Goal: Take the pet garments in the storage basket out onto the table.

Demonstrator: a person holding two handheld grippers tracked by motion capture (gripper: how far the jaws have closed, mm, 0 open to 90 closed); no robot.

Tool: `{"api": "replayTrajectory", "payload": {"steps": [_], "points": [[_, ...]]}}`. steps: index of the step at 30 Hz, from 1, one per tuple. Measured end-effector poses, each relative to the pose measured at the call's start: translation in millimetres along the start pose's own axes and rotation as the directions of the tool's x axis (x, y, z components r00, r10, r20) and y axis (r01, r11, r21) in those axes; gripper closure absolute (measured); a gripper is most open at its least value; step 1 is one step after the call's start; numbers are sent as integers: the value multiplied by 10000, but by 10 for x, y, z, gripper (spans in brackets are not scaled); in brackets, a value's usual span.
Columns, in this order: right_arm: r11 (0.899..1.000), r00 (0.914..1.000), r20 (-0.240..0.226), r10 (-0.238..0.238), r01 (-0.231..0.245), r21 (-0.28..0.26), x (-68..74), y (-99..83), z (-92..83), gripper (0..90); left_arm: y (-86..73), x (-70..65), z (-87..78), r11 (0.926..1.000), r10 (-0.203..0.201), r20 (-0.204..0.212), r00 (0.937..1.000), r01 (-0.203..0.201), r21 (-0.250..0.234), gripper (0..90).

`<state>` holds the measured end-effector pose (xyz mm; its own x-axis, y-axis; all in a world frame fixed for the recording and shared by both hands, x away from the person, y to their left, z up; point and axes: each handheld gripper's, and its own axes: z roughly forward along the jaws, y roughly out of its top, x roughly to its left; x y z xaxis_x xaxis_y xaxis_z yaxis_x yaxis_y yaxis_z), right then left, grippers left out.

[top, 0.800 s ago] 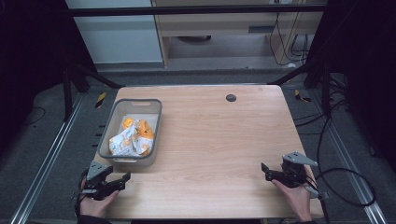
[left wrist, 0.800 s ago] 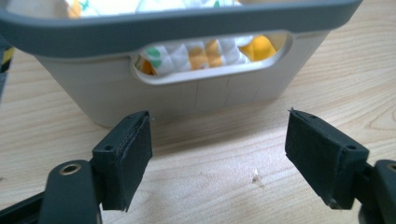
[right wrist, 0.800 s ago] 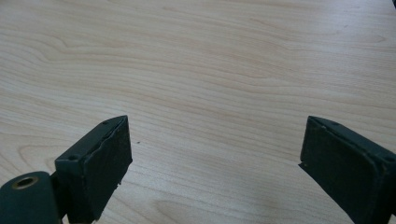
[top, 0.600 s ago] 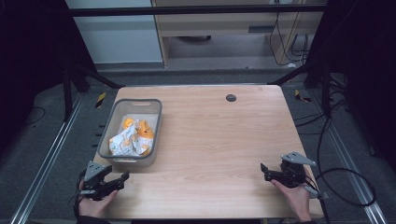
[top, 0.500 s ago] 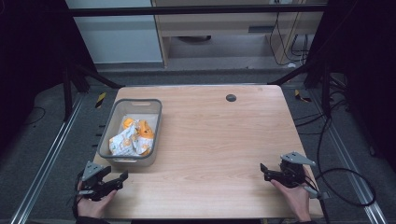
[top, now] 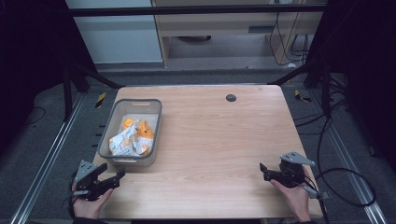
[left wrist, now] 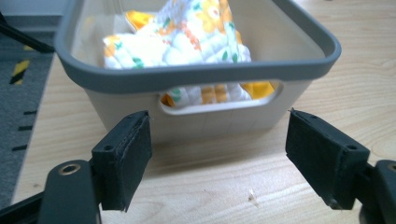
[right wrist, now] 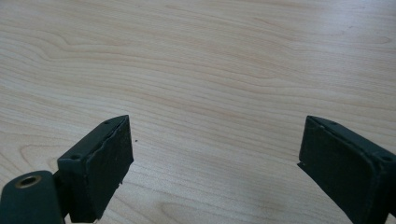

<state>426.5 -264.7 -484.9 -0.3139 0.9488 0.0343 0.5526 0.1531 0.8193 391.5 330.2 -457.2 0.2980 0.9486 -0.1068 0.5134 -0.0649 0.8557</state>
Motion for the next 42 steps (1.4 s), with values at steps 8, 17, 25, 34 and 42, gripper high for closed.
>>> {"api": "replayTrajectory", "payload": {"steps": [8, 17, 25, 34, 42], "points": [[10000, 10000, -36, -55, 56, 69, 7, -1, 12, 97, 106, -15, -77, 9996, 183, -21, 9998, -183, -200, 220], [10000, 10000, 3, -19, 19, 76, -5, -6, 19, 100, 267, -14, -121, 9984, 416, -25, 9991, -416, -375, 219], [10000, 10000, -2, 48, -48, 58, -10, -6, 25, 103, 425, -34, -139, 9972, 467, 100, 9989, -460, -582, 218], [10000, 10000, 45, 38, -38, 19, -13, -4, 26, 107, 626, -82, -128, 9938, 797, 302, 9964, -770, -806, 213], [9999, 9999, 39, 109, -109, -50, -27, 4, 13, 107, 770, -72, -68, 9942, 738, 409, 9964, -703, -809, 211]]}}
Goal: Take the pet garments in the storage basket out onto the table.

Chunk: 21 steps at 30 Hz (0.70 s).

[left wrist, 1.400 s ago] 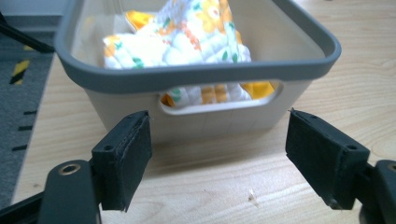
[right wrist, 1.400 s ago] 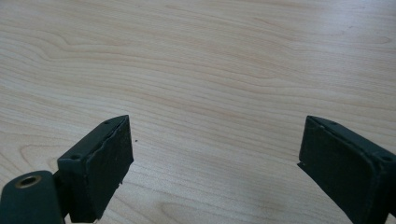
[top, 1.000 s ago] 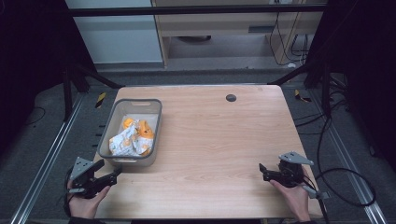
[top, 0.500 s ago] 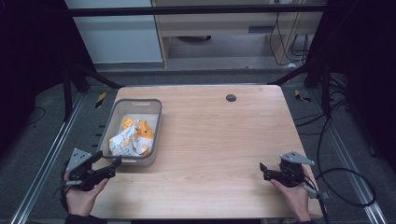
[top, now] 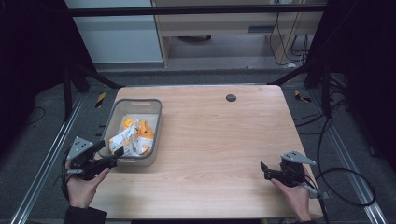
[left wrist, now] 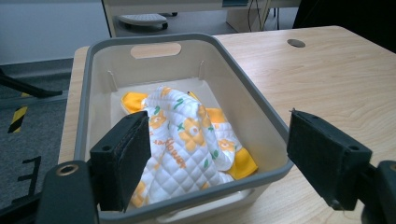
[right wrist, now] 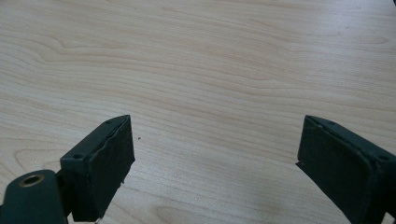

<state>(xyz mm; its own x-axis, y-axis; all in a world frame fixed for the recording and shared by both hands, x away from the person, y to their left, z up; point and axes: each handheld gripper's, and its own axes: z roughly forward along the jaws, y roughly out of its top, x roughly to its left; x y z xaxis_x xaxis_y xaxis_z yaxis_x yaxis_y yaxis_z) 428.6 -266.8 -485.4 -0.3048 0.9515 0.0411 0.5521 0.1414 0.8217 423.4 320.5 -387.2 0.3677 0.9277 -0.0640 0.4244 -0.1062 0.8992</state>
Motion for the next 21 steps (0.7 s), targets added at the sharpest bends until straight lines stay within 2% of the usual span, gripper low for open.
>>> {"api": "replayTrajectory", "payload": {"steps": [4, 8, 12, 17, 21], "points": [[10000, 10000, -41, -41, 41, 56, 4, -3, 3, 107, 74, 35, 27, 10000, -22, 7, 10000, 22, 24, 209], [9999, 10000, -41, -80, 81, 96, 4, -5, 11, 107, 152, 85, 48, 9997, -231, 165, 9996, 231, 20, 211], [10000, 10000, -41, -60, 61, 77, 1, -6, 8, 107, 211, 134, 85, 9995, -324, 131, 9994, 323, 25, 219], [10000, 10000, -55, -28, 29, 91, 1, -7, 11, 108, 270, 169, 170, 9993, -187, 17, 9998, 186, 331, 220], [10000, 10000, -50, -65, 66, 74, 0, -4, 11, 109, 314, 163, 260, 9984, -101, 86, 9999, 96, 550, 220]]}}
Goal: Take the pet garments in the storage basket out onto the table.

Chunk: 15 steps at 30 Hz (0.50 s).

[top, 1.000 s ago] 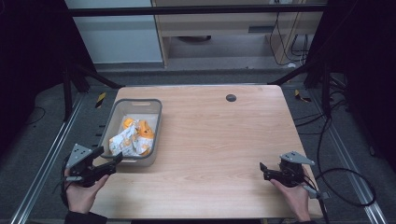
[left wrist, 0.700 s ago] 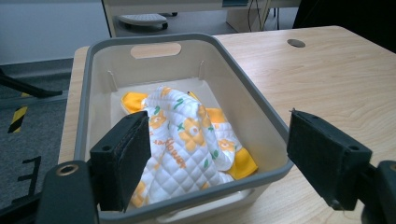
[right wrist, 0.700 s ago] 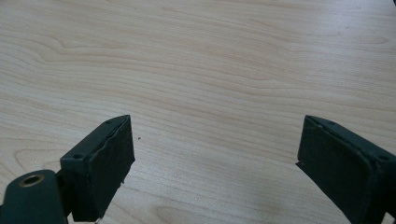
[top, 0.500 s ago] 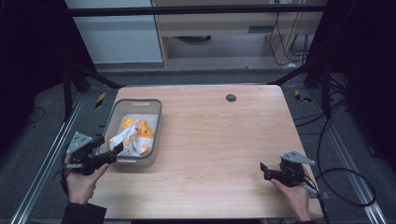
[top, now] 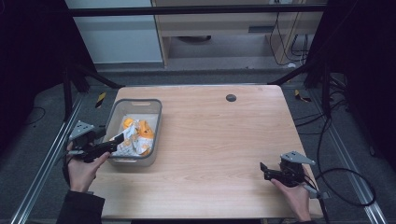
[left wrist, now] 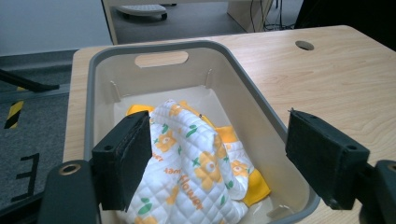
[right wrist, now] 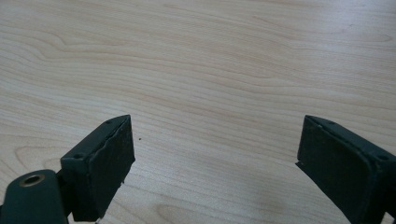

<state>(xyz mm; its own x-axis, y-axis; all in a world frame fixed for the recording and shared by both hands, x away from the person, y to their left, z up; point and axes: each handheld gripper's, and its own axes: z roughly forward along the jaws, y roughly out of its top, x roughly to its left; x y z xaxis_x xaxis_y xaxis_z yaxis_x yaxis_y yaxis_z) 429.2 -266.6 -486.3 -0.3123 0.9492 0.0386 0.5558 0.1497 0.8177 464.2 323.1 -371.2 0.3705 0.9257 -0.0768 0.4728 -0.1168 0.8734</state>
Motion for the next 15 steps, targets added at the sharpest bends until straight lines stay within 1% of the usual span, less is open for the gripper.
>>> {"api": "replayTrajectory", "payload": {"steps": [6, 7, 8, 13, 15], "points": [[10000, 10000, -37, 5, -5, 34, 2, 0, 3, 111, 54, -14, 139, 9987, 197, 92, 9998, -201, 471, 220], [10000, 10000, -40, -5, 5, 42, 2, 0, 4, 111, 54, -14, 139, 9987, 197, 92, 9998, -201, 471, 221], [10000, 10000, -43, -10, 10, 60, 3, -1, 4, 112, 71, -12, 180, 9978, 258, 144, 9996, -266, 600, 222], [9999, 10000, -89, -15, 16, 100, 4, -2, 11, 112, 111, -20, 251, 9966, 350, 181, 9992, -362, 738, 227], [9999, 10000, -94, -29, 30, 137, 6, -4, 17, 112, 133, -22, 273, 9950, 463, 153, 9988, -474, 880, 227]]}}
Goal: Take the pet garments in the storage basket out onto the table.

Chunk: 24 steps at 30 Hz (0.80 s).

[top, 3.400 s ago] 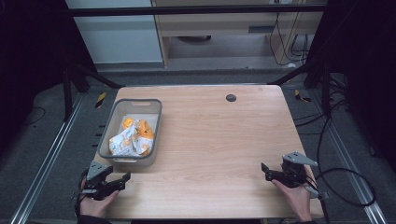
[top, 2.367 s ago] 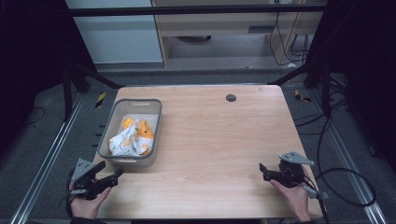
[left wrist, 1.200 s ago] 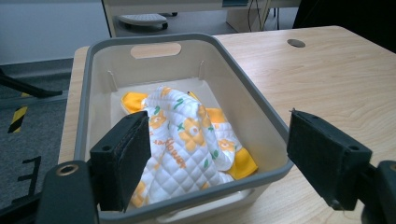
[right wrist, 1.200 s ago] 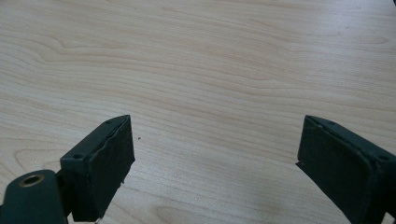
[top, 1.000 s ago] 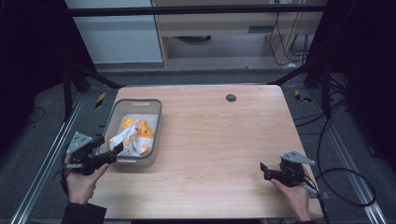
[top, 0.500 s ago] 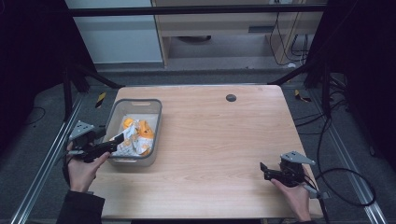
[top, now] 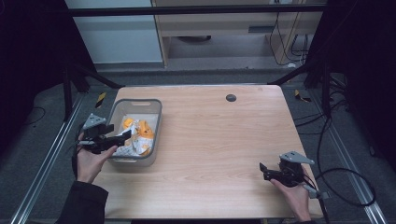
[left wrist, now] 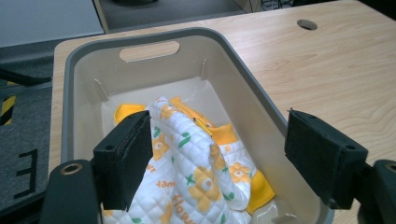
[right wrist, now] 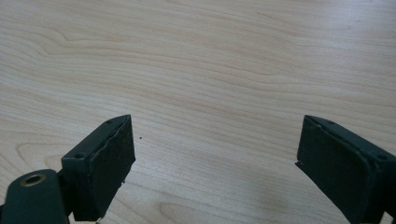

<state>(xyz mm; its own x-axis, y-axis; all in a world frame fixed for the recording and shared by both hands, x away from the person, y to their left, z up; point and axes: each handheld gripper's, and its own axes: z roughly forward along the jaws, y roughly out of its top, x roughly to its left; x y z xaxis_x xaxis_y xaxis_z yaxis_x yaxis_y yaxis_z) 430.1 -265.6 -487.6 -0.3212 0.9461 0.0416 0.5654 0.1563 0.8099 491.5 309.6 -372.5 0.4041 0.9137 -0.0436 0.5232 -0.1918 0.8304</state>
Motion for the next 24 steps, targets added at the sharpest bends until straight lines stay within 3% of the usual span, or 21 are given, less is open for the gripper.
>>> {"api": "replayTrajectory", "payload": {"steps": [11, 15, 24], "points": [[10000, 10000, -54, 37, -36, 21, -3, 1, -2, 112, 76, 8, 115, 9980, 94, 6, 10000, -94, 631, 221], [10000, 10000, -74, 56, -56, 40, -4, 0, -1, 112, 85, 4, 182, 9931, 250, -9, 9997, -247, 1144, 219], [10000, 10000, -69, 42, -42, 27, -10, 1, -2, 112, 108, 12, 264, 9872, 293, -83, 9995, -277, 1568, 223]]}}
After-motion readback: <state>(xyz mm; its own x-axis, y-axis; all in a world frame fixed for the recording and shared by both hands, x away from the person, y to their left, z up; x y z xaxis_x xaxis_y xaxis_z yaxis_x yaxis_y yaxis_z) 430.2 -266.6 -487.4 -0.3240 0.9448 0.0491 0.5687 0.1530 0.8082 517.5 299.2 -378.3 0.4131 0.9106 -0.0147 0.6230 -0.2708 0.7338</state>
